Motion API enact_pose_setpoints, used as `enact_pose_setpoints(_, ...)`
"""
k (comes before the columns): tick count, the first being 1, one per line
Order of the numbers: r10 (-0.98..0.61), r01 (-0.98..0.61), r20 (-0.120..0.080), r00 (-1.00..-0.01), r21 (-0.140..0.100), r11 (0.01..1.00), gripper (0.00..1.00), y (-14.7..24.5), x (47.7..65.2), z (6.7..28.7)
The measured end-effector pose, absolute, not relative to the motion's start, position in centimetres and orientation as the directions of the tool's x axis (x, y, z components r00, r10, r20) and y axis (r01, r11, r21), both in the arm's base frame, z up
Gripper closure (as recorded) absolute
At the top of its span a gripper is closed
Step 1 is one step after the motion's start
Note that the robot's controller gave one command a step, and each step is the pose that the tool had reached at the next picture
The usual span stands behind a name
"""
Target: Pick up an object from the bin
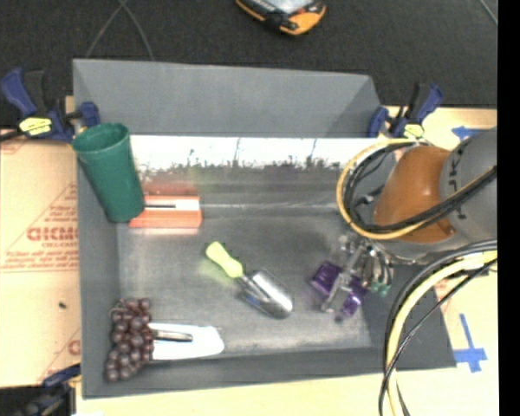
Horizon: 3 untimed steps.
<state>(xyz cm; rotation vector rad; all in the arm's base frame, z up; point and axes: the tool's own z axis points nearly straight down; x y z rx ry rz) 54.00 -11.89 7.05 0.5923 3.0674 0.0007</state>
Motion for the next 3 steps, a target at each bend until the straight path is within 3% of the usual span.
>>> enact_pose_setpoints(1, 0.132, 0.132, -0.017, -0.991, 0.003, 0.991, 0.0, -13.2, 53.6, 7.1)
enact_pose_setpoints(2, 0.348, 0.348, -0.022, -0.937, 0.004, 0.937, 0.0, -12.0, 54.1, 7.1)
enact_pose_setpoints(3, 0.14, 0.14, -0.018, -0.99, 0.005, 0.99, 1.0, -13.1, 53.7, 7.1)
